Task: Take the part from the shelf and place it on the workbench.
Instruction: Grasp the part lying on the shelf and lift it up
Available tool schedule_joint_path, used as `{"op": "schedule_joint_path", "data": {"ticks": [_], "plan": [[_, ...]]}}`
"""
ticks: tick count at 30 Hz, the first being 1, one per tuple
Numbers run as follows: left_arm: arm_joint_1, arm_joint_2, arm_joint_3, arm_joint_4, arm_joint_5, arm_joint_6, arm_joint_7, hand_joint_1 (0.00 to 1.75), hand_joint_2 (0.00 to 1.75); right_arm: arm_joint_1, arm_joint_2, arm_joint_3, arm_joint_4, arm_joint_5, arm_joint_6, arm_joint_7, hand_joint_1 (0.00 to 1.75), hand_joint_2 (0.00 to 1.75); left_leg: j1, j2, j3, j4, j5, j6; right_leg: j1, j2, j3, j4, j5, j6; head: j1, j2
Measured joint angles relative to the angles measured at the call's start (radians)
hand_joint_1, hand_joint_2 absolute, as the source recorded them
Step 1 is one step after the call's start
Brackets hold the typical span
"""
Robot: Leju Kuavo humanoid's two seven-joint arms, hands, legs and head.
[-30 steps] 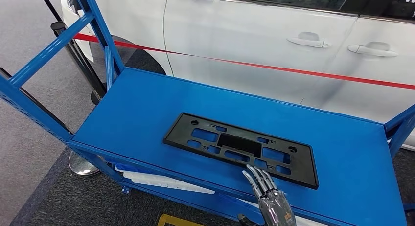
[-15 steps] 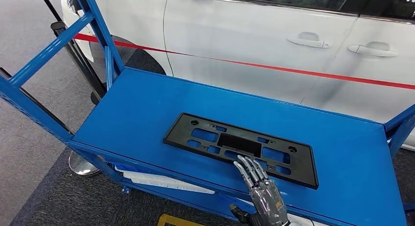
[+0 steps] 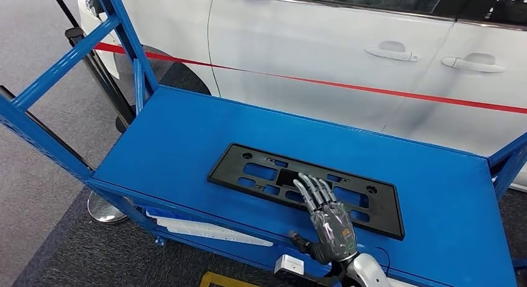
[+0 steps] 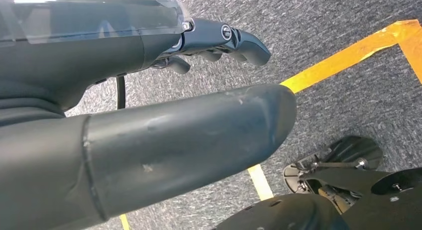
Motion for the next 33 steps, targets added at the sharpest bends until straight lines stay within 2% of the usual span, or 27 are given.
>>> {"op": "schedule_joint_path", "data": {"ticks": [10,20,21,25,33], "plan": [[-0.003,0.000,-0.008,0.000,-0.009,0.000,0.007,0.00,0.00,-0.038,0.004,-0.120,0.126,0.041,-0.017,0.030,0.00,1.75,0.000,0.000,-0.001,0.000,0.000,0.000,0.000,0.000,0.001,0.000,0.000,0.000,0.000,0.000],[-0.003,0.000,-0.015,0.000,0.000,0.002,0.005,0.00,0.00,-0.077,0.021,-0.144,0.221,0.094,-0.003,0.058,0.00,1.75,0.000,0.000,0.000,0.000,0.001,0.000,0.000,0.000,0.001,0.000,0.000,0.000,0.000,0.000],[-0.002,0.000,-0.015,0.000,0.000,0.002,0.006,0.00,0.00,-0.077,0.021,-0.146,0.225,0.094,-0.001,0.061,0.05,1.75,0.000,0.000,0.000,0.000,0.001,0.000,0.000,0.000,0.001,0.000,0.000,0.000,0.000,0.000],[0.000,0.000,-0.015,0.000,0.001,0.004,0.006,0.00,0.00,-0.076,0.021,-0.157,0.237,0.095,0.002,0.069,1.74,1.75,0.000,0.000,0.000,0.000,0.001,0.000,0.000,-0.001,0.000,0.000,0.000,0.000,0.000,0.000],[0.004,0.000,-0.015,0.000,0.000,0.013,0.005,0.00,0.00,-0.064,0.021,-0.166,0.245,0.105,0.004,0.070,1.75,1.75,0.000,0.000,0.000,0.000,0.001,0.000,0.000,-0.001,0.000,0.000,0.000,0.000,0.000,0.000]]}}
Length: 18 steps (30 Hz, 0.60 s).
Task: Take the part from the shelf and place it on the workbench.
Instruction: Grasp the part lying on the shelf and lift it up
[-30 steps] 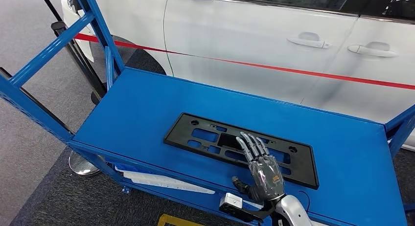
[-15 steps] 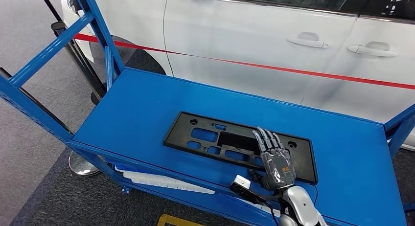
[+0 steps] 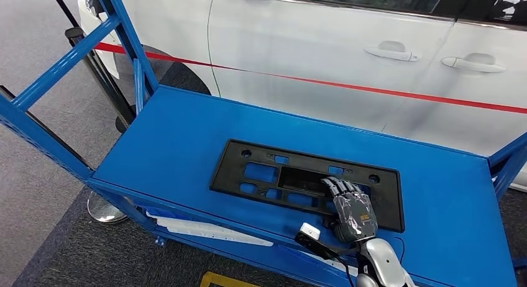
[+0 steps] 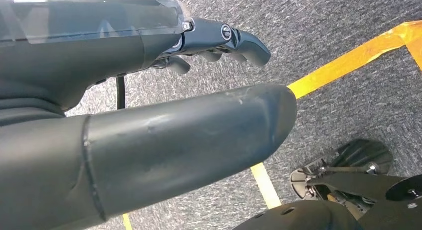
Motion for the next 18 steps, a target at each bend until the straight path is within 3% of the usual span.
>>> {"op": "schedule_joint_path", "data": {"ticks": [18], "plan": [[0.000,0.000,0.000,0.000,0.003,0.000,-0.003,0.00,0.00,-0.001,0.000,-0.002,-0.021,0.014,0.017,-0.001,1.75,1.75,0.000,0.000,0.001,0.000,0.000,0.000,0.000,0.000,0.001,0.000,0.000,0.000,0.000,0.000]]}}
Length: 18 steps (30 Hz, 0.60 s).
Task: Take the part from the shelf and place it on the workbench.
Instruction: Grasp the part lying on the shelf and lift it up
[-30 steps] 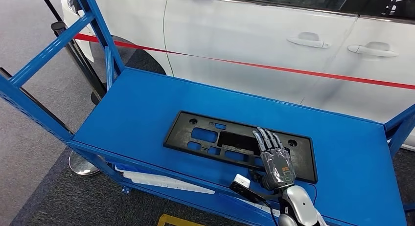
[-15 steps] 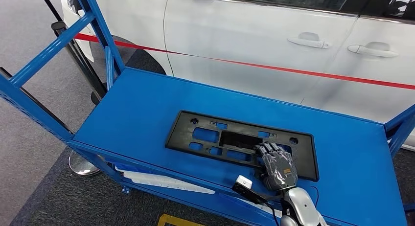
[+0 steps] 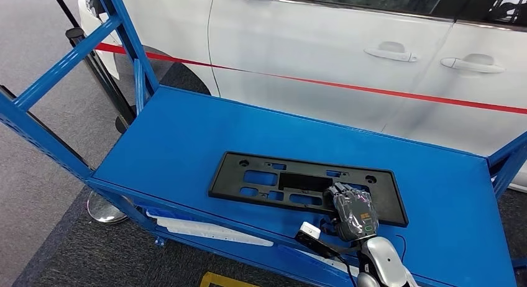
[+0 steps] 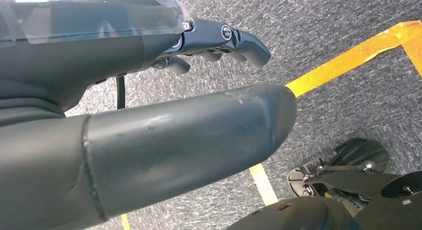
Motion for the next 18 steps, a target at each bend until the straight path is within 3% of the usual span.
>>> {"op": "schedule_joint_path", "data": {"ticks": [18], "plan": [[0.000,0.000,0.000,0.000,0.004,-0.002,-0.009,0.00,0.00,0.001,0.000,0.001,-0.012,-0.001,0.020,0.000,1.75,1.75,0.000,0.000,0.000,0.000,0.000,0.000,0.000,0.000,0.000,0.000,0.000,0.000,0.000,0.000]]}}
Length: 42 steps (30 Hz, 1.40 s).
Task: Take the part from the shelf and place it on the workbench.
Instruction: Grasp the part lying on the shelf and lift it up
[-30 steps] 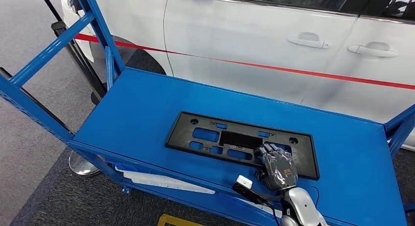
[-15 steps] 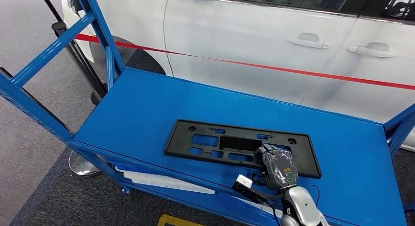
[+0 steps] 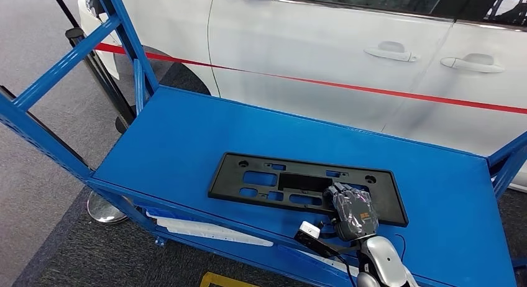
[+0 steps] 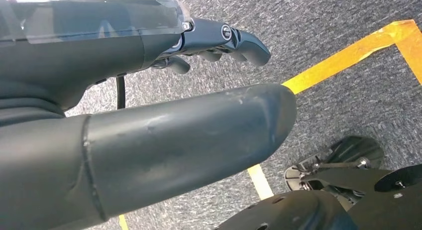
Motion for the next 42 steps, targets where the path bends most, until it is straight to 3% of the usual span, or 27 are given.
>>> {"op": "schedule_joint_path", "data": {"ticks": [10,18,30,42], "plan": [[0.006,0.000,0.025,0.000,0.067,-0.085,-0.009,0.00,0.00,-0.001,0.000,0.003,-0.002,-0.009,0.014,-0.010,1.75,1.75,0.000,0.000,0.000,0.000,0.000,0.000,0.000,0.000,0.000,0.000,0.000,0.000,0.000,0.000],[0.007,0.000,0.048,0.002,0.089,-0.059,0.005,0.00,0.00,0.002,0.003,0.005,-0.007,-0.008,0.006,-0.010,1.75,1.75,0.000,0.000,0.000,0.000,0.000,0.000,0.000,0.000,0.000,0.000,0.000,0.000,0.000,0.000],[0.014,0.000,0.078,0.003,0.109,-0.081,-0.009,0.00,0.00,0.049,0.005,-0.006,-0.114,0.141,-0.219,-0.044,1.75,1.75,0.000,0.000,-0.003,0.000,0.000,0.000,0.000,0.000,-0.002,0.000,0.000,0.000,0.000,0.000],[0.016,0.001,0.083,0.003,0.104,-0.076,-0.008,0.00,0.00,0.074,0.003,-0.020,-0.194,0.203,-0.238,-0.052,1.75,1.75,-0.005,-0.001,-0.005,0.005,-0.002,0.002,-0.005,-0.001,-0.003,-0.001,0.001,0.002,0.000,0.000]]}}
